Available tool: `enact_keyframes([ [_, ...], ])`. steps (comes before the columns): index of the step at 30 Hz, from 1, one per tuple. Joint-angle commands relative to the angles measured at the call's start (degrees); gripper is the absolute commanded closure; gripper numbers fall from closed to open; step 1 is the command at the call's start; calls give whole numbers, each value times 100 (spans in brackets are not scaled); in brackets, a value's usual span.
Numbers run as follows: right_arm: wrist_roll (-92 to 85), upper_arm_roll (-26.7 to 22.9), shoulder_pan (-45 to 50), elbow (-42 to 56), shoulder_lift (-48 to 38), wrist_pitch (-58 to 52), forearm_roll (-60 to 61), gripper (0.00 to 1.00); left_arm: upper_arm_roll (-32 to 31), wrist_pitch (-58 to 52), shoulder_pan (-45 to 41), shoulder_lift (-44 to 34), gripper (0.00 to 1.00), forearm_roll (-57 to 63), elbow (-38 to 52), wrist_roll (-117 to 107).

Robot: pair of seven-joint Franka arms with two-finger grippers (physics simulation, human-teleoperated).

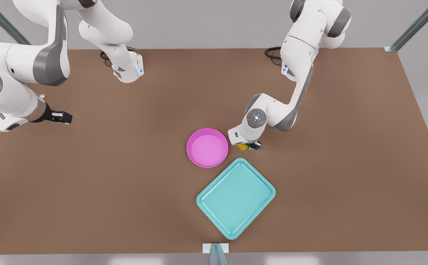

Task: Place the orange on the plate with the left arm and the plate on the tray with the right arm

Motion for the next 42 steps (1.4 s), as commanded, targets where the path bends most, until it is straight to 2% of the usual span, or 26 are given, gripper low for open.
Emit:
enact_keyframes([
  [1,-29,1,4,3,-1,1,2,0,-373,-555,-41,331,37,-60,527,-5711],
  [4,-29,1,4,3,8,10,2,0,-382,-493,-111,1026,37,-42,1388,-5923],
  [7,-21,1,4,3,16,1,2,0,-346,-458,-103,1421,35,-7,1776,-5914],
  [8,-21,1,4,3,16,10,2,0,-346,-397,-111,1421,32,-25,1767,-5932],
  [9,-21,-8,4,3,16,1,2,0,-346,-432,-129,1421,22,2,1758,-5932],
  [10,-21,1,4,3,16,1,2,0,-346,-458,-225,1421,7,-16,1740,-6019],
  [12,-21,1,4,3,16,1,2,0,-382,-414,-314,1456,6,-60,1758,-6186],
  [13,-29,1,4,3,16,10,2,0,-382,-476,-314,1430,0,-51,1758,-6204],
  [14,-29,1,4,11,16,1,2,0,-329,-984,-287,1246,0,-7,1758,-6064],
  [16,-29,-8,4,11,16,1,2,0,654,-3814,90,16,0,-69,1784,-3869],
  [17,41,-8,12,-41,34,-25,20,0,1726,-4580,143,-477,0,-33,1880,-2128],
  [18,50,10,65,-313,157,45,134,0,2587,-5098,152,-486,0,-25,2364,-802],
  [19,41,10,276,-954,227,738,459,0,3318,-5222,143,-486,0,10,2470,360],
  [20,-29,10,575,-1246,587,1302,468,0,3617,-5178,170,-521,0,10,2514,468],
  [21,14,19,724,-1228,947,1521,713,0,2673,-5038,1230,-749,0,71,2514,493],
  [22,321,10,961,-1245,1281,2004,1109,0,466,-4976,2822,-934,0,949,2558,467],
  [23,841,45,1198,-1237,1607,2374,1250,0,-425,-4072,3641,-1442,0,1347,1989,484],
  [24,867,54,1296,-1254,1949,2655,1443,0,-434,-3658,3720,-1769,0,1329,1459,555],
  [27,1043,63,1612,-1746,2170,3639,1830,0,-469,-4079,3668,-1637,0,1311,1740,440],
  [29,1061,273,1761,-2265,2117,4413,1839,0,-408,-4413,3677,-1663,0,863,1740,484],
  [31,1061,608,1840,-2239,2337,4809,2217,0,-399,-4422,3677,-1681,0,933,1740,414],
  [35,1061,827,2280,-1861,2644,5037,2955,0,-399,-4457,3685,-1681,0,942,1740,414],
  [42,1043,827,2509,-1782,3093,5784,2991,0,-382,-4580,3703,-1637,0,942,1740,405],
])
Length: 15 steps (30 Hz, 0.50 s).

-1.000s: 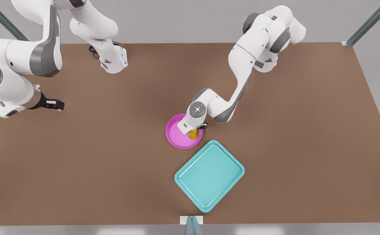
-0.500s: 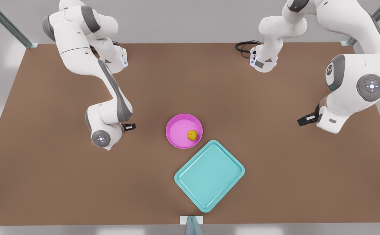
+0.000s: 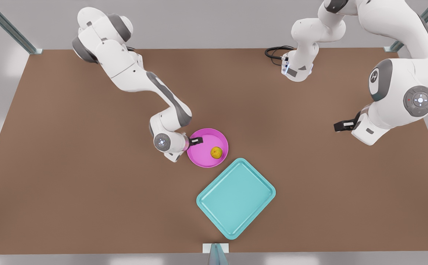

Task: Place the orange on the plate with the left arm and the plate on the tray with the right arm

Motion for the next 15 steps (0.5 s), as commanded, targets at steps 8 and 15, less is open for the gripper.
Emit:
enact_keyframes([
  [8,323,1,5,-13,216,608,41,0,11,-191,1,-21,0,-6,3,872],
  [15,315,1,14,4,374,617,15,0,3,-217,1,14,0,3,3,872],
])
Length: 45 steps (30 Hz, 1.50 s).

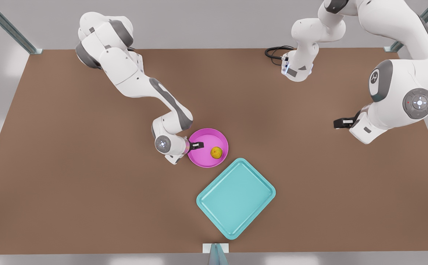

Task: Place the orange on the plate with the left arm and the plate on the tray with the right arm

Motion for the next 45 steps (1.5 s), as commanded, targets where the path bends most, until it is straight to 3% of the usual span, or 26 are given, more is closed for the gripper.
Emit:
enact_keyframes([
  [1,116,1,1,10,16,54,6,0,-1,-32,0,-5,0,7,2,375],
  [3,63,1,1,10,16,54,-12,0,-1,-41,9,-5,0,7,2,384],
  [5,46,1,1,10,16,45,-12,32,-1,-41,9,-5,0,7,2,393],
  [16,-7,-8,27,107,-19,-60,-56,78,8,-50,18,-5,0,7,2,454],
  [25,-350,1,-289,116,-687,-1018,-3,79,8,-50,18,4,0,16,11,472],
  [28,-271,-8,-429,599,-617,-1132,94,79,8,-85,18,-5,0,7,108,455],
  [31,1,-43,-447,1434,-134,-1124,1315,79,8,-68,27,30,0,7,143,472],
  [38,2067,-25,-368,4070,1457,-781,1649,79,8,-85,27,39,0,7,143,446],
  [40,2164,1,-192,4273,1861,-43,1675,79,8,-147,27,30,0,7,143,428],
  [42,2427,-25,36,4888,2248,10,1667,79,8,-138,27,39,0,7,143,428],
  [45,2436,1,247,4932,2503,573,1676,79,8,-112,27,57,0,16,143,437],
])
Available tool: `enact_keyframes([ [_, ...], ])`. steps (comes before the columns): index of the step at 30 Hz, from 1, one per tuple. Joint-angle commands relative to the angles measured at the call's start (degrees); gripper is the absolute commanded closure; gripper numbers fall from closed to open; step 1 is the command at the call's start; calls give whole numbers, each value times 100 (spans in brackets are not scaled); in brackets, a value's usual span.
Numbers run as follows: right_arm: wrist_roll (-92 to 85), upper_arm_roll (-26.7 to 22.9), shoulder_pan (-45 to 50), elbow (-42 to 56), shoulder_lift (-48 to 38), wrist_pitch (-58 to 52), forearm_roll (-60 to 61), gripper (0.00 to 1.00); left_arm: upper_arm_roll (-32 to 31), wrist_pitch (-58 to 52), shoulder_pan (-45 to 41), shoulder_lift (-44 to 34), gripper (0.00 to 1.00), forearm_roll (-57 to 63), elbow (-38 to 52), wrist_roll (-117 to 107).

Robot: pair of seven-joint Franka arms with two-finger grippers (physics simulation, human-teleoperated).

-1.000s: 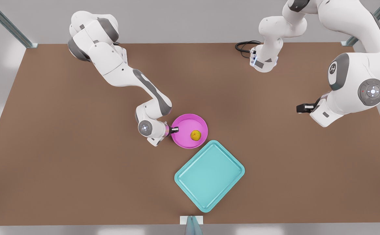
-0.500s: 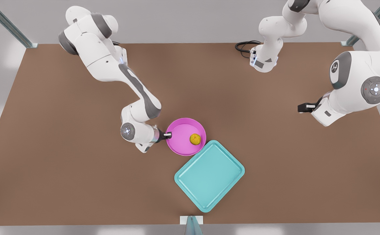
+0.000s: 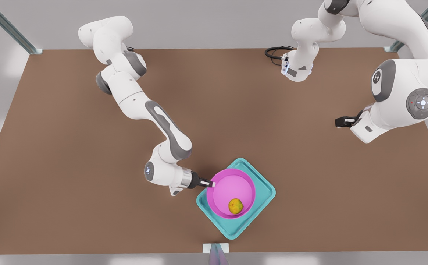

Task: Place the orange on the plate with the left arm and the plate on the tray with the right arm

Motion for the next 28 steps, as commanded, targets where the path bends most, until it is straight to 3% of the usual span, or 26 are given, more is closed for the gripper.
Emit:
enact_keyframes([
  [1,1479,-7,89,122,73,632,-6,79,-1,-4,0,-2,0,10,3,38],
  [3,1453,-33,89,122,73,623,-14,79,-1,-4,0,7,0,1,3,47],
  [4,1392,-24,98,79,56,632,-14,7,-1,-4,0,16,0,10,3,38],
  [5,1251,-33,212,-1,38,957,-67,0,-1,5,0,24,0,10,3,38],
  [12,1260,-33,150,-642,-472,878,-76,0,131,-48,18,16,0,-60,231,65],
  [13,1268,-42,19,-984,-770,860,-76,0,131,-338,18,7,0,-113,240,91],
  [14,1260,-51,-271,-2108,-1586,747,-155,0,113,-373,9,-28,0,-139,240,100],
  [15,1268,-138,-526,-2672,-2220,-34,-523,0,113,-513,9,-28,0,-297,249,91],
  [16,1251,-437,-728,-2655,-2651,-1668,-1471,0,113,-505,9,33,0,-315,345,91],
  [17,664,-429,-1167,-2673,-3274,-3487,-2773,0,87,-514,18,103,0,-333,380,100],
  [18,-812,-446,-1642,-2646,-3872,-4649,-2968,0,104,-487,9,112,0,-544,380,82],
  [20,-1746,-499,-1818,-2638,-4927,-5344,-3898,0,131,-408,9,60,0,-491,380,65],
  [23,-2589,-508,-2073,-2831,-6017,-5626,-4084,0,254,-514,27,104,0,-535,380,91],
  [28,-2695,-508,-2170,-3007,-6237,-5696,-4136,0,263,-505,27,130,0,-570,433,100],
])
